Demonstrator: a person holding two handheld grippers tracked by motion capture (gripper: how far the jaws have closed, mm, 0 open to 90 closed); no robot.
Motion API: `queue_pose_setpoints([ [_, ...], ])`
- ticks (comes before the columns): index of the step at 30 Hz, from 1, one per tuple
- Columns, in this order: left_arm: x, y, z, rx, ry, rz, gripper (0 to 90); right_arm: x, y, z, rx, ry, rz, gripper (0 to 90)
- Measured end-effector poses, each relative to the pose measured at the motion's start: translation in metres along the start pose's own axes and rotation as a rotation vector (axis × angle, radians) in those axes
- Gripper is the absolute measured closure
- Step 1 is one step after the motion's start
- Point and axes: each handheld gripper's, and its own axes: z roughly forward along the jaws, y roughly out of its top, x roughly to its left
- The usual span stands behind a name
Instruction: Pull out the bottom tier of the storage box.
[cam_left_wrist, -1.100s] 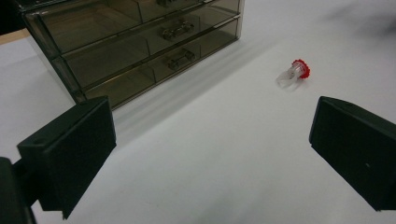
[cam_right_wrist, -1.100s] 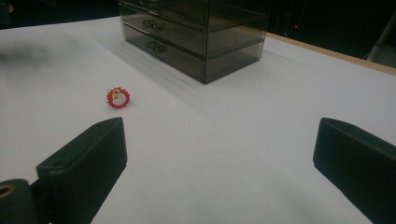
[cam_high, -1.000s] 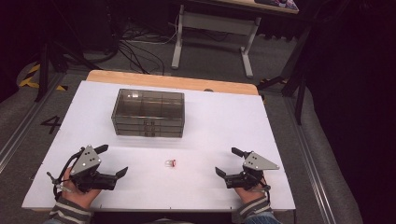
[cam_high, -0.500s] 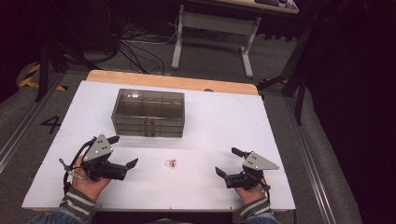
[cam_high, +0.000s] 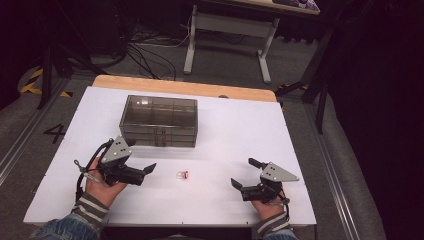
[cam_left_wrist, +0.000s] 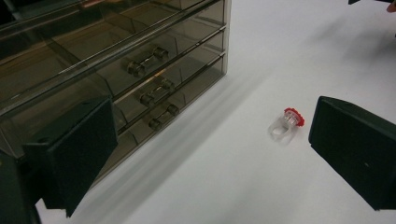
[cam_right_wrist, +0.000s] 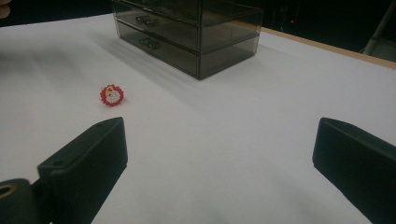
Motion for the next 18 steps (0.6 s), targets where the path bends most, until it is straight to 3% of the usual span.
queue_pose_setpoints([
  [18,0.011,0.016,0.019,0.026,-0.034,-0.002,1.7,0.001,0.0,0.002,0.011,-0.012,-0.003,4.1],
])
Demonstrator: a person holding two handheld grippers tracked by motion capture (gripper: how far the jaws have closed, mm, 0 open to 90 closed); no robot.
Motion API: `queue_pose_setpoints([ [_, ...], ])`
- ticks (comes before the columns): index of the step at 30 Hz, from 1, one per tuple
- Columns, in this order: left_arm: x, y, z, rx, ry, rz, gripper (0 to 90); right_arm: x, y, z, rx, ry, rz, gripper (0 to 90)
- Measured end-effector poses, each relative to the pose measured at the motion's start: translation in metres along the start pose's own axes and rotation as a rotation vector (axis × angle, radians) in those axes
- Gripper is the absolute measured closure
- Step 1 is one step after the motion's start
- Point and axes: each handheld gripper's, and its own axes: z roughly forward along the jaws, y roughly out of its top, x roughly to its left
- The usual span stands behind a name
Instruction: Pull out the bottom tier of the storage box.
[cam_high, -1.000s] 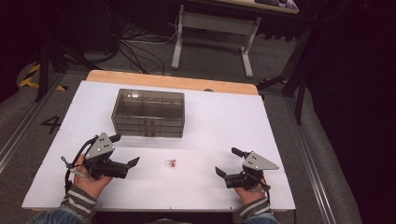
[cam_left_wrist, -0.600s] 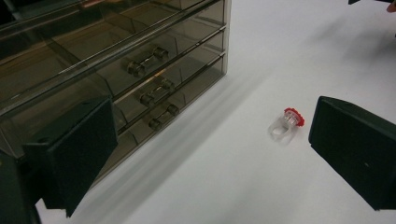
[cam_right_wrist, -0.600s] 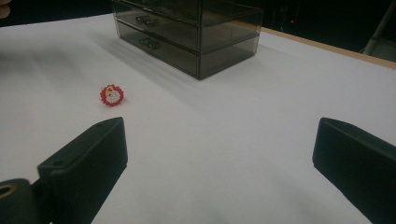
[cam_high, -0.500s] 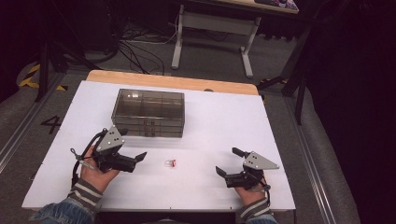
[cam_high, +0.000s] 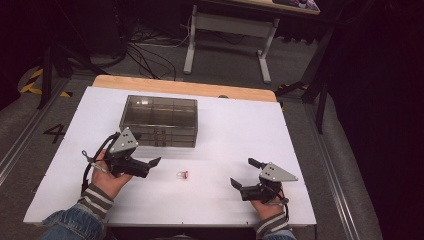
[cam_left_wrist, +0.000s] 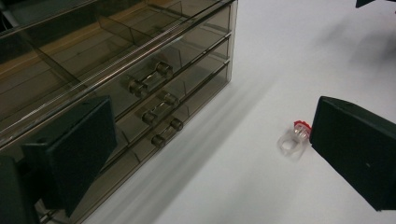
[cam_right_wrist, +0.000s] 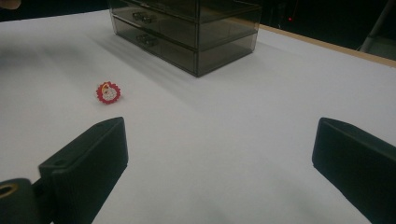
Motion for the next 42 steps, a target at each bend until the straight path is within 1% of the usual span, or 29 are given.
queue_pose_setpoints([
  [1,0.0,0.004,0.004,0.002,-0.008,0.005,1.6,0.0,0.0,0.0,0.0,0.001,0.0,4.1],
  [5,0.0,0.006,0.009,0.008,-0.024,0.005,0.8,0.0,0.0,0.0,0.001,0.003,0.001,4.3],
  [6,0.0,0.006,0.01,0.009,-0.038,0.002,0.8,0.0,0.0,0.0,0.002,0.005,0.001,4.3],
  [8,0.0,0.005,0.009,0.011,-0.031,0.009,1.3,0.0,0.0,0.0,0.001,0.007,0.0,4.3],
  [10,0.001,0.005,0.008,0.015,-0.042,0.016,1.4,0.0,0.0,0.0,0.002,0.008,0.0,4.3],
  [12,0.001,0.005,0.008,0.026,-0.031,0.031,2.4,0.0,0.0,0.0,0.0,0.012,0.002,4.4],
  [13,0.001,0.004,0.008,0.035,-0.028,0.04,3.6,0.0,0.0,0.0,0.0,0.013,0.0,4.5],
  [14,0.001,0.004,0.008,0.035,-0.028,0.04,6.0,0.0,0.0,0.0,0.0,0.014,0.0,4.6],
  [15,0.001,0.004,0.006,0.041,-0.016,0.063,8.9,0.0,0.0,0.0,-0.001,0.015,0.0,4.6],
  [16,0.001,0.005,0.005,0.039,-0.025,0.07,11.4,0.0,0.0,0.0,-0.001,0.015,0.0,4.6],
  [17,0.001,0.005,0.005,0.035,-0.038,0.067,13.7,0.0,0.0,0.0,-0.001,0.016,0.0,4.6],
  [18,0.001,0.005,0.005,0.035,-0.043,0.069,15.8,0.0,0.0,0.0,-0.001,0.016,0.001,4.6],
  [20,0.001,0.005,0.005,0.039,-0.044,0.075,16.6,0.0,0.0,0.0,-0.001,0.016,0.001,4.6],
  [22,0.001,0.005,0.006,0.046,-0.054,0.08,17.5,0.0,0.0,0.0,-0.001,0.018,0.002,4.6],
  [24,0.001,0.005,0.006,0.045,-0.054,0.08,18.3,0.0,0.0,0.0,-0.001,0.019,0.002,4.6],
  [25,0.001,0.005,0.004,0.035,-0.059,0.089,19.1,0.0,0.0,0.0,-0.002,0.019,0.002,4.6],
  [26,0.001,0.005,0.004,0.035,-0.059,0.089,19.4,0.0,0.0,0.0,-0.002,0.019,0.002,4.6],
  [28,0.002,0.005,0.002,0.019,-0.073,0.111,19.5,0.0,0.0,0.0,-0.002,0.02,0.002,4.6],
  [29,0.001,0.005,0.001,0.024,-0.075,0.154,19.5,0.0,0.0,0.0,-0.002,0.02,0.002,4.6],
  [30,0.001,0.006,-0.001,0.035,-0.07,0.208,19.6,0.0,0.0,0.0,-0.002,0.02,0.002,4.6],
  [32,0.001,0.006,-0.002,0.053,-0.066,0.256,19.6,0.0,0.0,0.0,-0.002,0.021,0.001,4.5],
  [33,0.001,0.006,-0.002,0.053,-0.07,0.268,19.5,0.0,0.0,0.0,-0.002,0.021,0.001,4.6],
  [34,0.001,0.006,-0.002,0.053,-0.07,0.268,19.5,0.0,0.0,0.0,-0.002,0.021,0.001,4.6],
  [37,-0.002,0.006,-0.004,0.048,-0.076,0.302,18.7,0.0,0.0,0.0,-0.002,0.022,0.001,4.5],
  [39,-0.004,0.006,-0.004,0.056,-0.064,0.328,18.2,0.0,0.0,0.0,-0.002,0.021,0.001,4.5],
  [40,-0.005,0.006,-0.004,0.061,-0.05,0.339,17.5,0.0,0.0,0.0,-0.002,0.022,0.002,4.6],
  [41,-0.005,0.006,-0.004,0.061,-0.05,0.339,16.5,0.0,0.0,0.0,-0.001,0.022,0.001,4.5],
  [42,-0.006,0.005,-0.004,0.055,-0.037,0.342,16.5,0.0,0.0,0.0,-0.001,0.022,0.001,4.5],
])
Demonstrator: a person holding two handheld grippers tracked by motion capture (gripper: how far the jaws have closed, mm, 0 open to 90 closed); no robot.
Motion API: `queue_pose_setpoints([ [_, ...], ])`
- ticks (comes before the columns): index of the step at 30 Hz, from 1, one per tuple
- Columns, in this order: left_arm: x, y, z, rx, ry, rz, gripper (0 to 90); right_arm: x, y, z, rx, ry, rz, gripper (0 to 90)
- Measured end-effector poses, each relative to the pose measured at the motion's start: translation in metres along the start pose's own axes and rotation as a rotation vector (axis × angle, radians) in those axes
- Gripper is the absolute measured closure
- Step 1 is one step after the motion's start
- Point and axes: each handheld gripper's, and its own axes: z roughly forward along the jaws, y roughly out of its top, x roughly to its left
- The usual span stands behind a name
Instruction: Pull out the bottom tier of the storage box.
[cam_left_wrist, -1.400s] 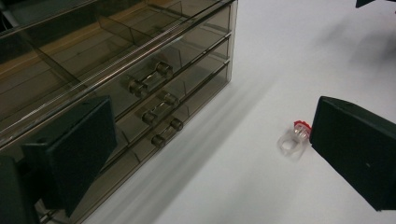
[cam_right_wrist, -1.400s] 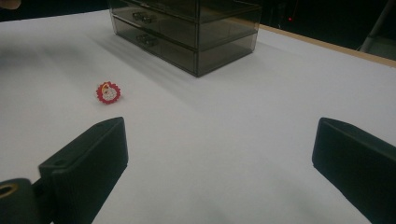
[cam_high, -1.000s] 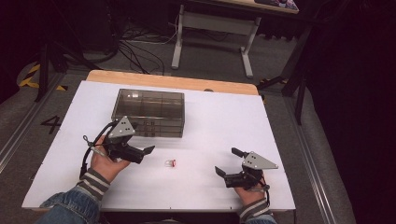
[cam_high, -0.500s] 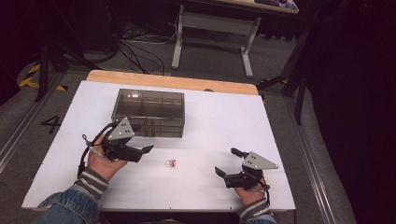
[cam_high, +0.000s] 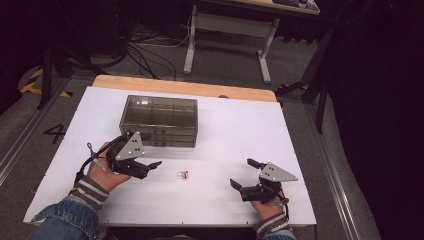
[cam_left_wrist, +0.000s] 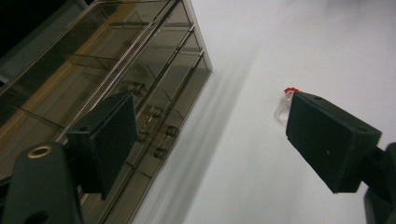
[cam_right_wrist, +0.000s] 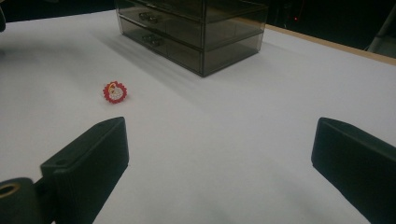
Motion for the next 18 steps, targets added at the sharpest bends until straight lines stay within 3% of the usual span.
queue_pose_setpoints([
  [4,-0.002,0.0,-0.001,0.005,0.031,-0.008,15.2,0.0,0.0,0.0,-0.001,0.003,0.0,4.5],
  [9,-0.004,0.0,0.0,0.024,0.064,0.021,17.7,0.0,0.0,0.0,0.003,0.004,-0.002,4.5],
  [10,-0.008,0.0,0.0,0.034,0.107,0.053,18.3,0.0,0.0,0.0,0.001,0.008,-0.003,4.5],
  [11,-0.008,0.0,0.0,0.034,0.107,0.053,19.2,0.0,0.0,0.0,0.003,0.007,-0.002,4.5],
  [13,-0.013,-0.001,0.002,0.054,0.168,0.118,21.0,0.0,0.0,0.0,0.002,0.007,-0.002,4.6],
  [18,-0.019,-0.003,0.004,0.066,0.218,0.172,23.8,0.0,0.0,0.0,0.002,0.008,-0.002,4.5],
])
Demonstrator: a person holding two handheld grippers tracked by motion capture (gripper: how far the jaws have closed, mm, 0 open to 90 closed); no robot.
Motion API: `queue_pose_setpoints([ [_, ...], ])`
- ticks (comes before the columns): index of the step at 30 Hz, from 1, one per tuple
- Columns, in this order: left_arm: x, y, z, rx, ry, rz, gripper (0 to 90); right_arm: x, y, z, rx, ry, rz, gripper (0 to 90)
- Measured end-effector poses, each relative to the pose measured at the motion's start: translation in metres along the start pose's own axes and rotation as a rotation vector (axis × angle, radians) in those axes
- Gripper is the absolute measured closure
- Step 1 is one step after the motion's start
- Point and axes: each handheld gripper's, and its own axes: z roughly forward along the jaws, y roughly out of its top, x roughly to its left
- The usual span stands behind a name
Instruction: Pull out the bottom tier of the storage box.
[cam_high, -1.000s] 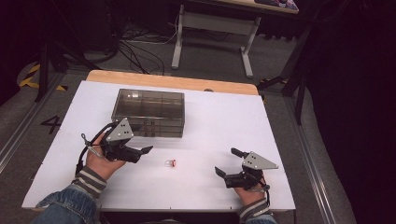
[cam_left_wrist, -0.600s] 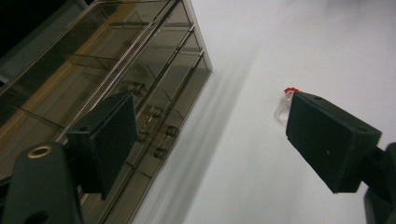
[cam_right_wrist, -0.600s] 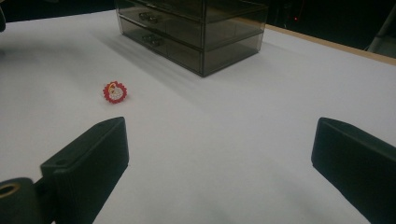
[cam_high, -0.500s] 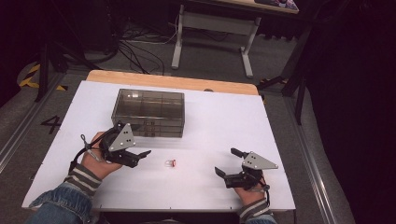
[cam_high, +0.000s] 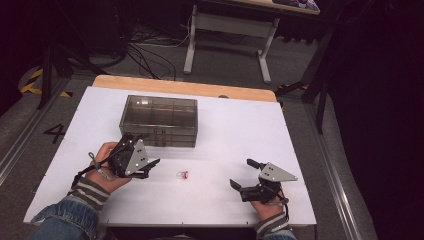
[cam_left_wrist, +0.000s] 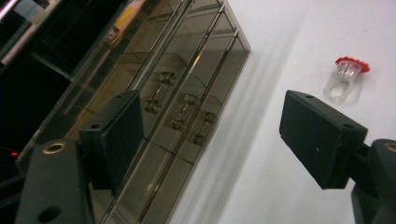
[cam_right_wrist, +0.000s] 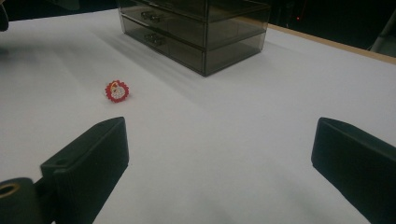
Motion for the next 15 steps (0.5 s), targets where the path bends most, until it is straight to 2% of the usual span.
queue_pose_setpoints([
  [3,-0.003,-0.001,-0.001,0.005,0.032,0.035,25.5,0.0,0.0,0.0,0.003,0.001,0.0,4.5],
  [5,-0.004,-0.001,-0.001,0.004,0.037,0.04,27.1,0.0,0.0,0.001,0.006,0.001,-0.001,4.6],
  [6,-0.006,-0.001,0.0,0.014,0.057,0.061,28.0,0.0,0.0,0.001,0.006,0.001,-0.002,4.6],
  [10,-0.011,-0.001,0.001,0.034,0.083,0.085,28.0,0.0,0.0,0.001,0.005,0.002,-0.003,4.6],
  [13,-0.016,-0.002,0.005,0.057,0.116,0.125,28.0,0.0,0.0,0.001,0.007,0.002,-0.004,4.6],
  [15,-0.017,-0.002,0.005,0.06,0.124,0.13,28.0,0.0,0.0,0.001,0.008,0.002,-0.005,4.6],
])
